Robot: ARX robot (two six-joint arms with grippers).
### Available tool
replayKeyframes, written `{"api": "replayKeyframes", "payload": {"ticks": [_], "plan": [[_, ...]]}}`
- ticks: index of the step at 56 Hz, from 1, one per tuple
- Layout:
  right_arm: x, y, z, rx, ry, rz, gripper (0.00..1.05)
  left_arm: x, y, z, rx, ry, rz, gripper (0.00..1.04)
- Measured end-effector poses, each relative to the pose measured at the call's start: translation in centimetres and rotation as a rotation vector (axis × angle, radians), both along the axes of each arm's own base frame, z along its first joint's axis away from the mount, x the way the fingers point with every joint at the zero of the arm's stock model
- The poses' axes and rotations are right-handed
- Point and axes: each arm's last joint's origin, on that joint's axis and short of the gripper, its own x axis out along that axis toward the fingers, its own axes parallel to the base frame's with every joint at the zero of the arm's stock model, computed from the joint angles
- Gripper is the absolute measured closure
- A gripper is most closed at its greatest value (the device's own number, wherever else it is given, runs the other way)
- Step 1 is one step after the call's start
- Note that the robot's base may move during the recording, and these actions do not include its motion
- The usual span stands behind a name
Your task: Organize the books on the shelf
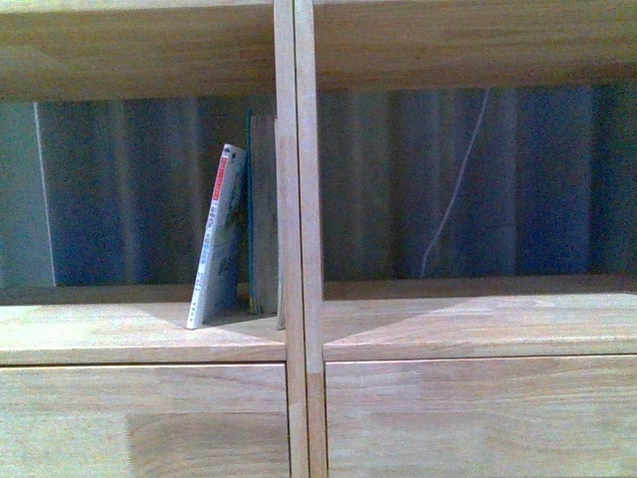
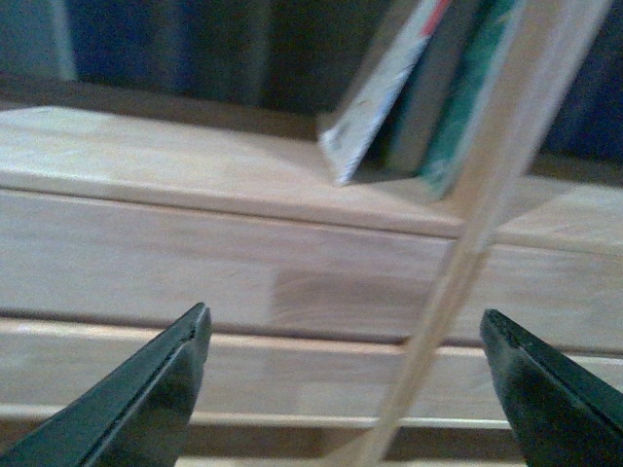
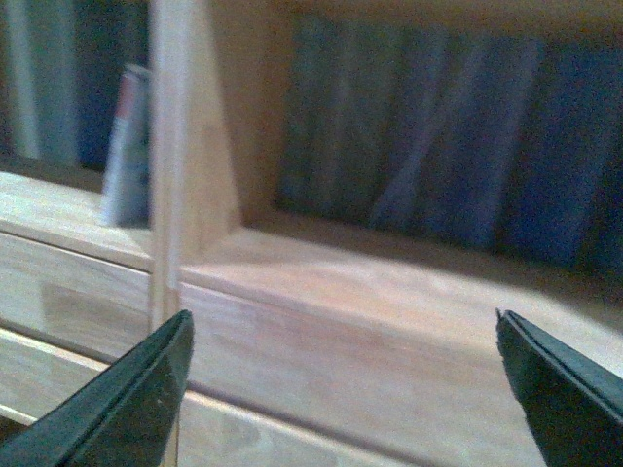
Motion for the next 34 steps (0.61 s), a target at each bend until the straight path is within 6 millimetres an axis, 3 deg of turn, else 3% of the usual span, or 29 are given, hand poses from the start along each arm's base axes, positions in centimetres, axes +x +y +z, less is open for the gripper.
{"api": "replayKeyframes", "payload": {"ticks": [6,24,25,34], "plan": [[-0.3,0.0,-1.6,0.020,0.044,-0.025,0.45,-0.7,0.5,-1.0,0.076,0.008,0.125,0.38],[-1.1,0.0,-4.6,0.024,0.051,-0.023,1.02,-2.7,1.5,-3.9,0.122,0.005,0.126,0.97],[-1.2,0.0,-4.8,0.026,0.050,-0.023,1.01,-2.8,1.5,-4.1,0.122,0.005,0.126,1.02],[-1.5,0.0,-5.6,0.026,0.046,-0.022,1.02,-3.6,1.5,-4.9,0.126,0.005,0.126,1.02]]}}
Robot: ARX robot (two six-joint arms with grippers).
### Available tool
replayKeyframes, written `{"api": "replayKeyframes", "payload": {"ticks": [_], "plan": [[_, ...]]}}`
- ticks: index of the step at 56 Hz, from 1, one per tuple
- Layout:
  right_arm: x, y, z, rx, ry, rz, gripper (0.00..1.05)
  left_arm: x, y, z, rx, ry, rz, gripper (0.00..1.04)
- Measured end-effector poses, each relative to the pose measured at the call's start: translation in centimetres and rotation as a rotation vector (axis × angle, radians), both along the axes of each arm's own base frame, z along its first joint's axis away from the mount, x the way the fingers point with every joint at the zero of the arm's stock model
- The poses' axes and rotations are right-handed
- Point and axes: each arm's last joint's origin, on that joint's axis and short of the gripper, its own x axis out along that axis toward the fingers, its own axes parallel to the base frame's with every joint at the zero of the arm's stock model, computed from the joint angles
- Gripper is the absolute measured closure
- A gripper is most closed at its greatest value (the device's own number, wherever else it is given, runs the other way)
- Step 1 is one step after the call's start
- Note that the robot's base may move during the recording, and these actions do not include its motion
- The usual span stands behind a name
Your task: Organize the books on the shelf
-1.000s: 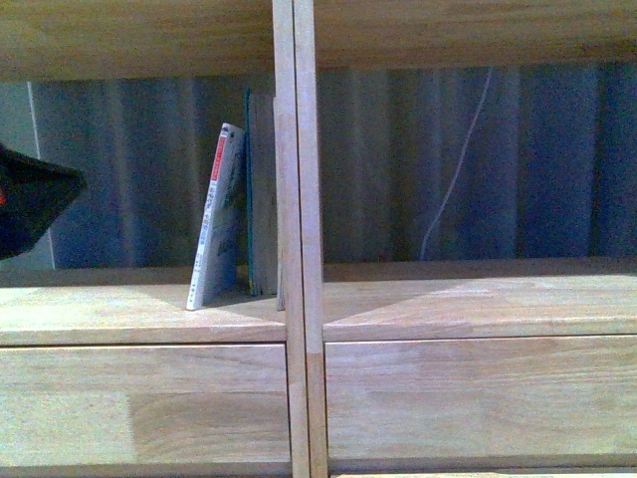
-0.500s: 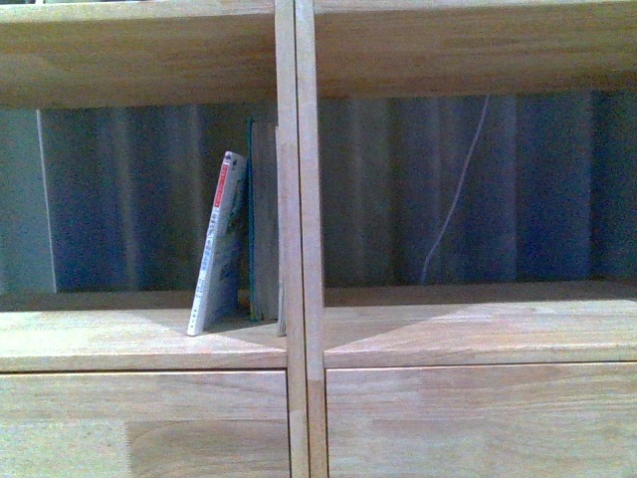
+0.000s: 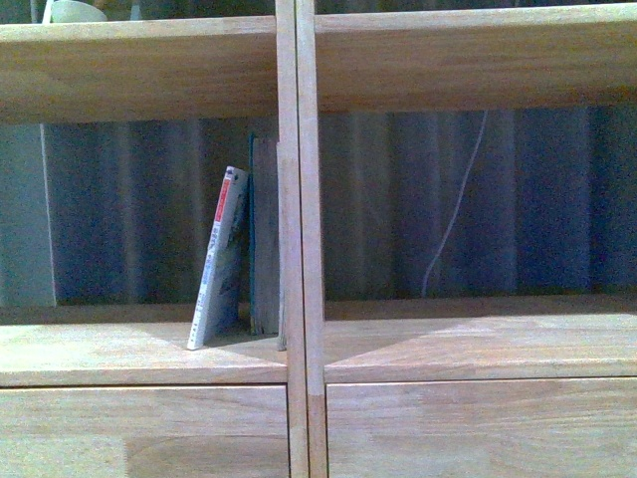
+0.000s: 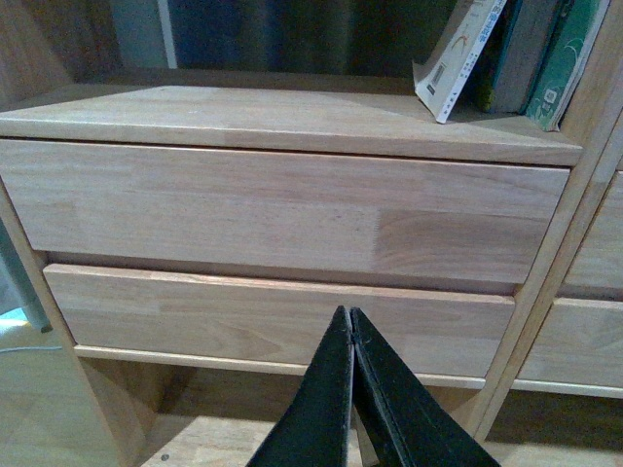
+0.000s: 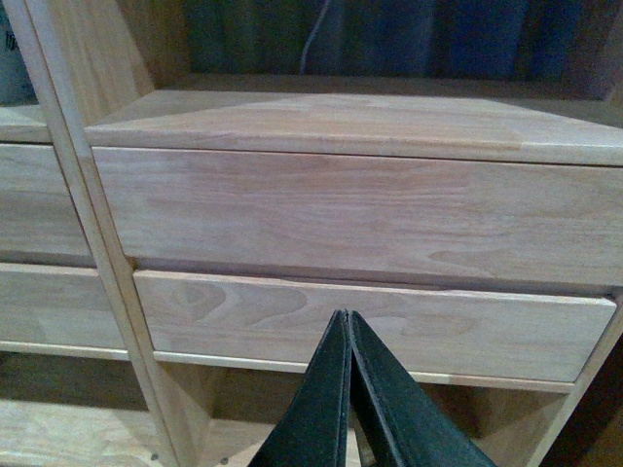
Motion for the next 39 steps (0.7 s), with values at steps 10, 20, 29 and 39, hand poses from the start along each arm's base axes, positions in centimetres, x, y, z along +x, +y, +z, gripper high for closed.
{"api": "replayKeyframes", "payload": {"ticks": [10,20,29,39], "plan": [[-0.3,0.0,-0.5,0.000,-0.003,0.000,1.02,-0.6,0.0,-0.6,0.000,0.001,0.000,1.02],[-1.3,0.0,-1.1,0.000,0.000,-0.001,1.02,-1.0,0.0,-1.0,0.000,-0.002,0.000,1.02],[-1.3,0.0,-1.7,0.000,-0.005,0.000,1.02,-1.4,0.0,-1.7,0.000,-0.011,0.000,1.02],[-1.4,0.0,-2.1,0.000,-0.010,-0.001,1.02,-1.8,0.0,-1.9,0.001,-0.014,0.000,1.02]]}}
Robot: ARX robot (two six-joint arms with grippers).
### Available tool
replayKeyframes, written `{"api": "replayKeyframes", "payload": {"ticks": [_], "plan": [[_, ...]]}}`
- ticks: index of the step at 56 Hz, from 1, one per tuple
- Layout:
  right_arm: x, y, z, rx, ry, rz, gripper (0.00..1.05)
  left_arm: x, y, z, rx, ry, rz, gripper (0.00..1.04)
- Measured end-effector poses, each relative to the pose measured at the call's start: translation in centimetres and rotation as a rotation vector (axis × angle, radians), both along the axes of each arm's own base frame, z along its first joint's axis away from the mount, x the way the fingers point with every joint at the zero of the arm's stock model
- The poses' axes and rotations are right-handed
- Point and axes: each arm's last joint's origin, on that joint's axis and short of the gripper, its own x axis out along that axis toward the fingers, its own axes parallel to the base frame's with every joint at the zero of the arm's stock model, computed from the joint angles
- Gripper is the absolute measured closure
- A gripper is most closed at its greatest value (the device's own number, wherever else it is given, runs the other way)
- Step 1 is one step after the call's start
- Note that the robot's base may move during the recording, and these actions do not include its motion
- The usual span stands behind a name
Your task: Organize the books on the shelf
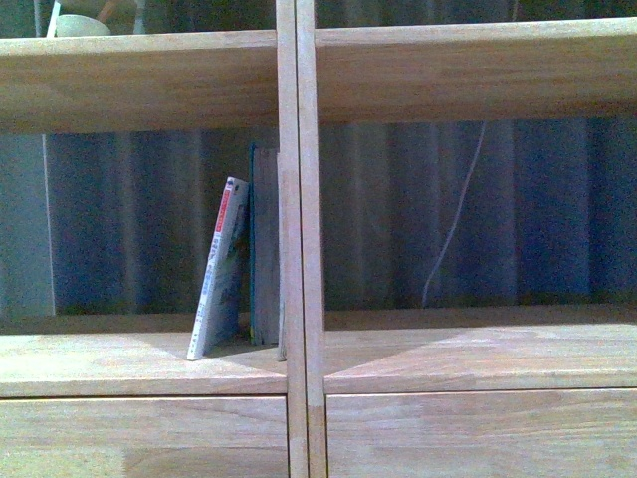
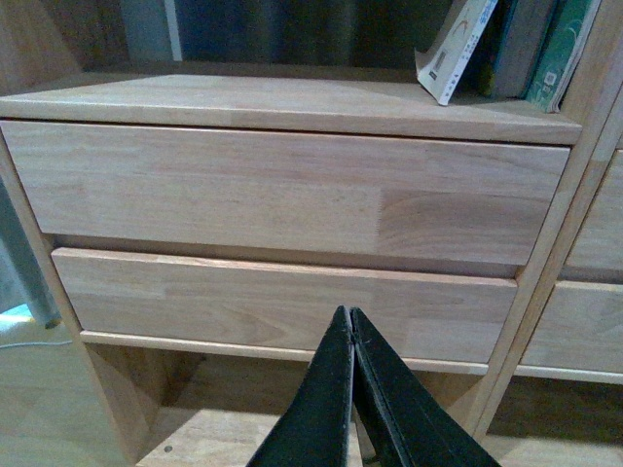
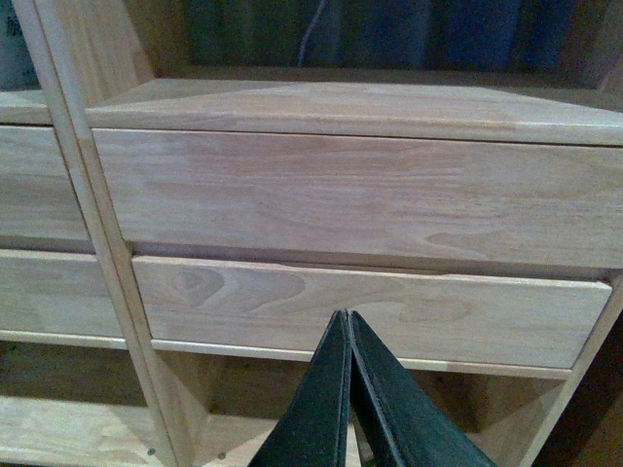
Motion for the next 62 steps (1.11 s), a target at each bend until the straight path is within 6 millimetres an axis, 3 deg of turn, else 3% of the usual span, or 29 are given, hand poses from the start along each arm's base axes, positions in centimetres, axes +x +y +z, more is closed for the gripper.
{"api": "replayKeyframes", "payload": {"ticks": [19,41,45,49,56,62], "plan": [[0.0,0.0,0.0,0.000,-0.002,0.000,1.02,-1.3,0.0,-0.3,0.002,0.010,0.003,1.02],[0.0,0.0,0.0,0.000,-0.002,0.001,1.01,-1.4,0.0,-0.3,0.002,0.007,0.001,1.02],[0.0,0.0,0.0,0.000,-0.002,0.001,0.92,-1.4,0.0,-0.3,0.001,0.007,0.002,1.02],[0.0,0.0,0.0,0.000,-0.002,0.001,0.79,-1.4,0.0,-0.3,0.002,0.007,0.002,0.90],[0.0,0.0,0.0,0.000,-0.002,0.001,0.57,-1.4,0.0,-0.3,0.002,0.007,0.002,0.67],[0.0,0.0,0.0,0.000,-0.002,0.001,0.30,-1.4,0.0,-0.3,0.002,0.007,0.001,0.39]]}}
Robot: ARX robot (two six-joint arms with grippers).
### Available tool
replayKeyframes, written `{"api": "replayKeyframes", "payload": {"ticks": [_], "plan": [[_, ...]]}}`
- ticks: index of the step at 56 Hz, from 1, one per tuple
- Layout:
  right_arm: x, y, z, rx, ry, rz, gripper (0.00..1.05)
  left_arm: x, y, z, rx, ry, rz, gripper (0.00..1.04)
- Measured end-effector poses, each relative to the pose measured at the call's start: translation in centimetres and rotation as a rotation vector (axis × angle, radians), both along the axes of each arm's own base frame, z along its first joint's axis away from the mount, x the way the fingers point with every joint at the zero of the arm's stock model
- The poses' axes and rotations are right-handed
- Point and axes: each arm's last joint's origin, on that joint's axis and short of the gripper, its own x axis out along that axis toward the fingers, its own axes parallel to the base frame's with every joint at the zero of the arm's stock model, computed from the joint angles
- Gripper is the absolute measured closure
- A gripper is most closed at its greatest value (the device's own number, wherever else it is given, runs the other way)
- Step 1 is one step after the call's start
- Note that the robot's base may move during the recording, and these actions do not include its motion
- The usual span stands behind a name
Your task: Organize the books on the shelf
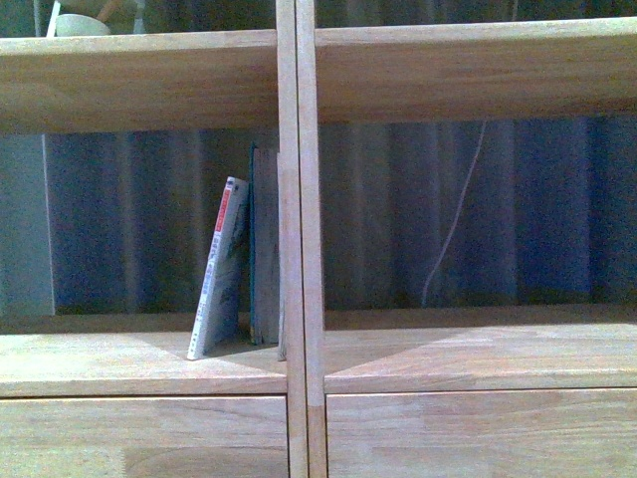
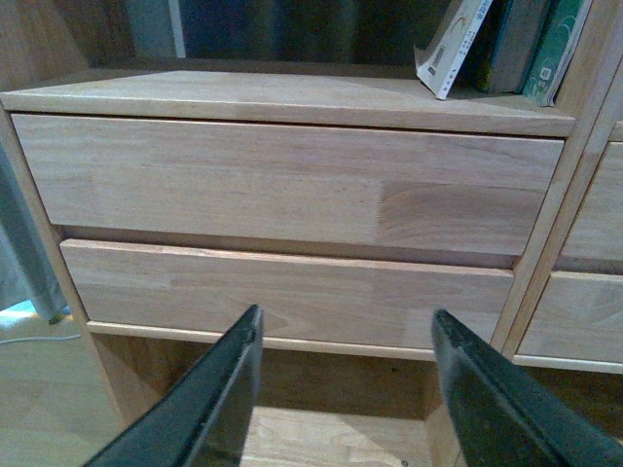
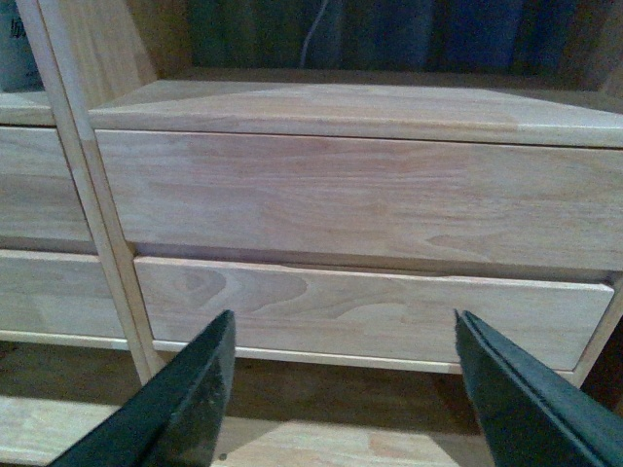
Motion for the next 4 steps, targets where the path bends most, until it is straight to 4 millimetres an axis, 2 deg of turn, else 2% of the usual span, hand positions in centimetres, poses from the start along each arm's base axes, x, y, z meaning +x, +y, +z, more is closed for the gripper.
{"api": "replayKeyframes", "payload": {"ticks": [4], "plan": [[0.00,0.00,0.00,0.000,0.000,0.000,0.17,0.00,0.00,0.00,0.000,0.000,0.000,0.24]]}}
